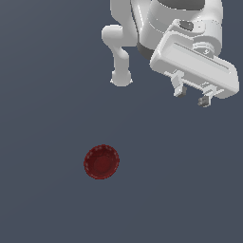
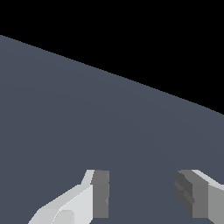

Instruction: Pick up the object and move it to a goal position.

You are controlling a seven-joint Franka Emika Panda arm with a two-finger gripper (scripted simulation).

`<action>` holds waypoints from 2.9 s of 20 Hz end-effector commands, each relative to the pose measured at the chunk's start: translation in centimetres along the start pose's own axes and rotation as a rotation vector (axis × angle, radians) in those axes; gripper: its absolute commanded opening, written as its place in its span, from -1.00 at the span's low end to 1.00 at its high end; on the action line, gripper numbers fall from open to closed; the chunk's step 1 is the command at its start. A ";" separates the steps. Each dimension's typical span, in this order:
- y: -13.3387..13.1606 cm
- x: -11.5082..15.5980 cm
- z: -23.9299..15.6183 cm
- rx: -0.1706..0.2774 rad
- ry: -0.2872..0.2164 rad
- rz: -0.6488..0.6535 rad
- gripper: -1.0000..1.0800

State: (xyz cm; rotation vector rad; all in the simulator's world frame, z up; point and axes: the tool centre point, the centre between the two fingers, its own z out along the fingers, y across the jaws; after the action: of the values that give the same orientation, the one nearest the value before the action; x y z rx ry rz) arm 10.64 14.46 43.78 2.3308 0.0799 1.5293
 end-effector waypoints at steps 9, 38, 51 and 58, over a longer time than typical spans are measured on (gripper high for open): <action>-0.2 -15.1 9.2 -0.061 -0.116 -0.054 0.23; 2.5 -37.1 15.4 -0.110 -0.307 -0.043 0.23; 2.8 -37.9 17.6 -0.110 -0.308 -0.043 0.23; 2.8 -38.0 18.2 -0.109 -0.307 -0.043 -1.00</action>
State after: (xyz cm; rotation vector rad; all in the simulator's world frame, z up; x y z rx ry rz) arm 10.73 -1.86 4.78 2.4278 -0.0295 1.1099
